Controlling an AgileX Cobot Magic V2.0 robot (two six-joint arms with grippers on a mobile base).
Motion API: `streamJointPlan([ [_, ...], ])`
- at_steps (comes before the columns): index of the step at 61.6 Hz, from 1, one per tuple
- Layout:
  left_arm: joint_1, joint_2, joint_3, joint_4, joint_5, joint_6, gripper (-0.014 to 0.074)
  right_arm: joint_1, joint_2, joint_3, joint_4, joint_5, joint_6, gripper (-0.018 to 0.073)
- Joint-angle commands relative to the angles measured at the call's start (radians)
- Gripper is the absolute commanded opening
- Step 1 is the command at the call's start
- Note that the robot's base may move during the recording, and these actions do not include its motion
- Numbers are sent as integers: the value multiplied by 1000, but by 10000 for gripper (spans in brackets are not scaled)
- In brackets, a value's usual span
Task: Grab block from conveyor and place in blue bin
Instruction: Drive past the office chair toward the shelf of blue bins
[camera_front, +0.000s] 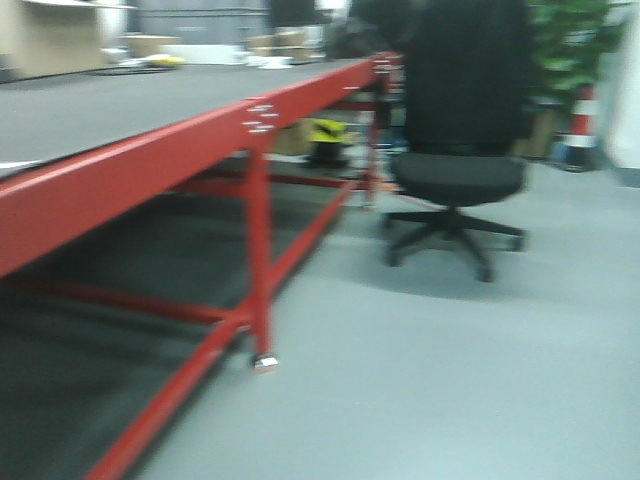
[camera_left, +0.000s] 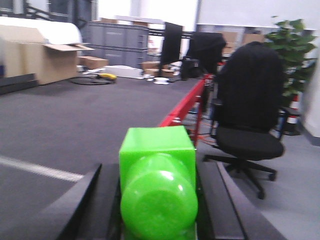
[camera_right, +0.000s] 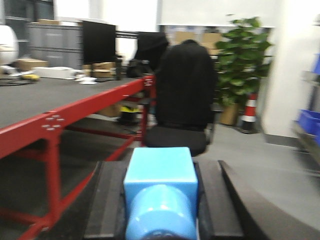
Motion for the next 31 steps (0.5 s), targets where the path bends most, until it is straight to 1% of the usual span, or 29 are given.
streamJointPlan([
  [1, 4, -4, 1, -7, -18, 1, -111, 2, -3, -8, -8, -24, -6, -162],
  [31, 4, -4, 1, -7, -18, 1, -111, 2, -3, -8, -8, -24, -6, -162],
])
